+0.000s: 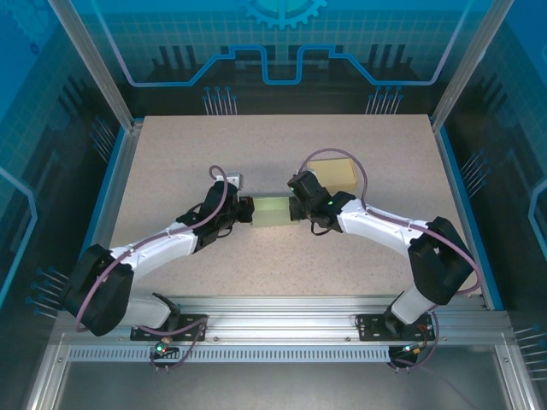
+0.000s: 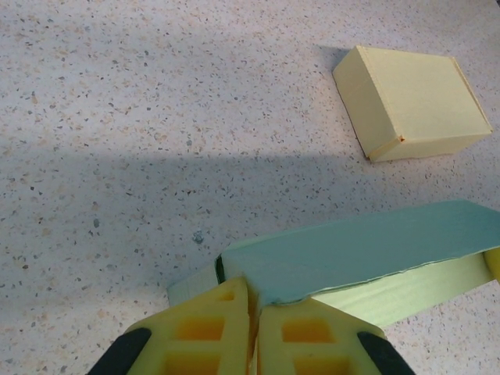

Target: Fold the paper box

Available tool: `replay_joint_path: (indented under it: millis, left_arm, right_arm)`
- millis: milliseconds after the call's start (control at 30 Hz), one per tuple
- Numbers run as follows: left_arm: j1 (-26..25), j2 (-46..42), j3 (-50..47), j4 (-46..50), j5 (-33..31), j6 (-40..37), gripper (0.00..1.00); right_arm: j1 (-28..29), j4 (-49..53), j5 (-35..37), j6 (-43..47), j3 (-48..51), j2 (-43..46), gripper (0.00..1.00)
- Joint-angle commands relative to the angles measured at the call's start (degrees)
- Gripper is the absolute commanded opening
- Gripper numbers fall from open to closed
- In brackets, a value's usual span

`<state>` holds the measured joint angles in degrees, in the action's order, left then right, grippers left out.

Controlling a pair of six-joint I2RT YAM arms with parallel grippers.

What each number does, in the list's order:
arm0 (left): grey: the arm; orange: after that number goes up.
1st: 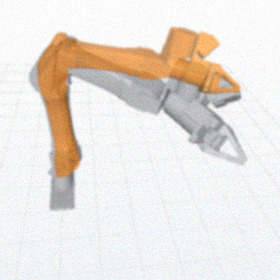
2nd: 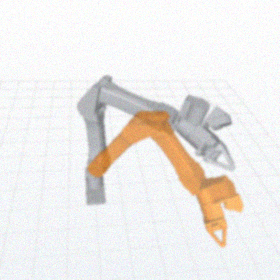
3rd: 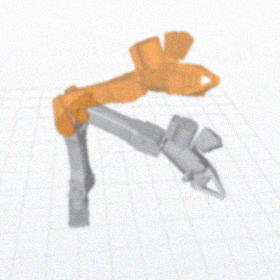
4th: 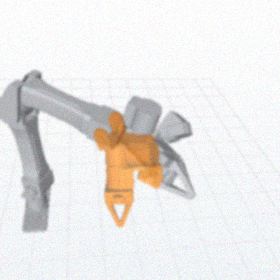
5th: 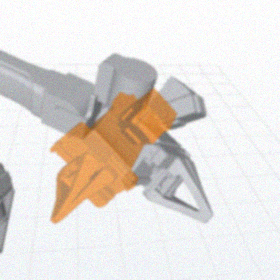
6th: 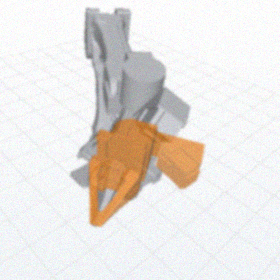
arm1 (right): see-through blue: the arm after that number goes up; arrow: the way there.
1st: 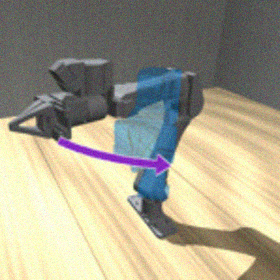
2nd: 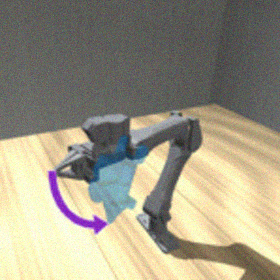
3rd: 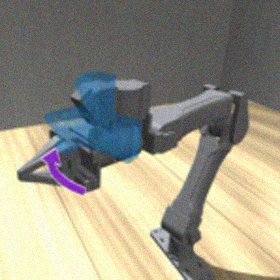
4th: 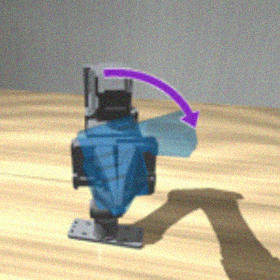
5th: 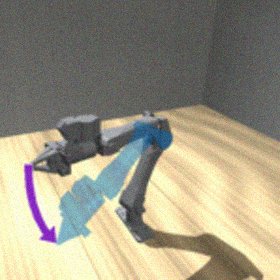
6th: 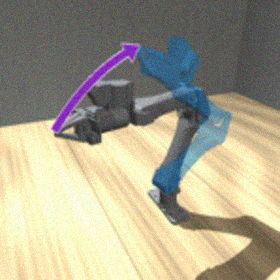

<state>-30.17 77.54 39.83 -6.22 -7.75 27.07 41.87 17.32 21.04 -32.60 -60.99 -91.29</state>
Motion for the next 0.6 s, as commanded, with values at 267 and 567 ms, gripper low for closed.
replay_joint_path:
  millis: [267,567]
  left_arm:
    - [-1.10,-0.18,-3.04,3.72,2.17,0.08,0.14]
    - [-1.06,-5.08,-1.96,5.85,5.18,1.21,0.58]
  right_arm:
    - [0.92,3.87,-0.31,-0.18,3.87,-1.09,0.00]
    - [1.45,3.41,0.76,-0.45,3.86,-1.53,0.00]
